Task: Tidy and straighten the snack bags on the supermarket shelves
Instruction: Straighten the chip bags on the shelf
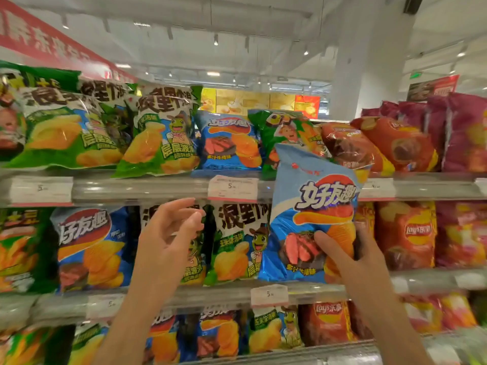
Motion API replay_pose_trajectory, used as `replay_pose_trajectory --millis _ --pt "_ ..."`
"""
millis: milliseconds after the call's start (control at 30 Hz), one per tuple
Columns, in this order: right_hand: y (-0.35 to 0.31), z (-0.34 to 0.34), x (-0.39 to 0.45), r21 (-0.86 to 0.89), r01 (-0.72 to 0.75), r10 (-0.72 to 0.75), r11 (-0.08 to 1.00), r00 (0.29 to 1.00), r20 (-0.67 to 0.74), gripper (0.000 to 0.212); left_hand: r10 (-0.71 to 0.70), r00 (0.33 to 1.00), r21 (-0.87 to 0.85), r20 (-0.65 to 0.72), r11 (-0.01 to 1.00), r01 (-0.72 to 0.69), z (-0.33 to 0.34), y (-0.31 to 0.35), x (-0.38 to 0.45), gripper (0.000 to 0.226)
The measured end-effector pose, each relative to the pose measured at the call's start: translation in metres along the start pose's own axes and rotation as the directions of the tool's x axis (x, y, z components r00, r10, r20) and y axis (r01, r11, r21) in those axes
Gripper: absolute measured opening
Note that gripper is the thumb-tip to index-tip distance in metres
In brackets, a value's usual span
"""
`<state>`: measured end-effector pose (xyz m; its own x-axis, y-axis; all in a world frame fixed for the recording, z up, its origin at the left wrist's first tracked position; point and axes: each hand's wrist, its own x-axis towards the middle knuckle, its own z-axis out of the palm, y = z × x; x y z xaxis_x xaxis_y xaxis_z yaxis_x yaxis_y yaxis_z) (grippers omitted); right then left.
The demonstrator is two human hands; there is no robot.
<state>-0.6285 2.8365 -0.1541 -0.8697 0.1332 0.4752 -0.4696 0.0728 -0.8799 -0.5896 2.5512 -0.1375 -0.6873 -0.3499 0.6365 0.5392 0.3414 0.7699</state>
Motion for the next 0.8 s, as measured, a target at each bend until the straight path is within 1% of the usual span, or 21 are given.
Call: replay_pose_trajectory --millis 133,233,300,367,433,467,500,567,633,700,733,800 --pt "-0.013 -0.033 0.034 0.001 0.067 -0.067 0.998 0.996 0.05 0.044 0.071 0.997 0.097 0.023 0.993 -0.073 0.048 0.034 0.018 0.017" --pt "-0.026 -0.049 0.059 0.023 0.101 -0.103 0.995 0.991 0.088 0.04 0.142 0.989 0.204 0.032 0.968 -0.145 0.081 0.054 0.044 0.019" --pt "-0.033 -0.055 0.076 0.018 0.118 -0.12 0.993 0.989 0.088 0.039 0.198 0.978 0.336 0.059 0.919 -0.206 0.102 0.067 0.068 0.026" --pt "-0.038 -0.06 0.092 0.028 0.122 -0.124 0.992 0.988 0.088 0.041 0.216 0.969 0.499 0.124 0.83 -0.249 0.122 0.078 0.093 0.04" --pt "-0.04 -0.061 0.107 0.022 0.112 -0.113 0.993 0.99 0.086 0.042 0.174 0.966 0.665 0.192 0.701 -0.258 0.136 0.084 0.117 0.053" --pt "-0.041 -0.061 0.114 0.023 0.103 -0.105 0.994 0.99 0.09 0.039 0.123 0.968 0.727 0.218 0.642 -0.245 0.141 0.086 0.127 0.059" --pt "-0.042 -0.061 0.119 0.032 0.092 -0.095 0.995 0.991 0.098 0.037 0.058 0.97 0.77 0.238 0.597 -0.225 0.145 0.088 0.136 0.066" --pt "-0.043 -0.06 0.13 0.044 0.071 -0.076 0.996 0.991 0.11 0.034 -0.066 0.965 0.817 0.253 0.55 -0.176 0.151 0.087 0.149 0.08" --pt "-0.043 -0.06 0.138 0.052 0.058 -0.064 0.997 0.99 0.124 0.037 -0.116 0.96 0.835 0.256 0.526 -0.159 0.157 0.085 0.155 0.084" --pt "-0.04 -0.061 0.143 0.064 0.037 -0.045 0.997 0.99 0.133 0.053 -0.095 0.962 0.831 0.256 0.53 -0.169 0.162 0.084 0.157 0.078" --pt "-0.04 -0.062 0.145 0.071 0.028 -0.038 0.997 0.99 0.139 0.064 -0.077 0.964 0.823 0.254 0.541 -0.174 0.164 0.083 0.156 0.076" --pt "-0.039 -0.064 0.146 0.092 0.021 -0.035 0.996 0.987 0.156 0.073 -0.027 0.969 0.78 0.246 0.599 -0.181 0.165 0.081 0.156 0.071"
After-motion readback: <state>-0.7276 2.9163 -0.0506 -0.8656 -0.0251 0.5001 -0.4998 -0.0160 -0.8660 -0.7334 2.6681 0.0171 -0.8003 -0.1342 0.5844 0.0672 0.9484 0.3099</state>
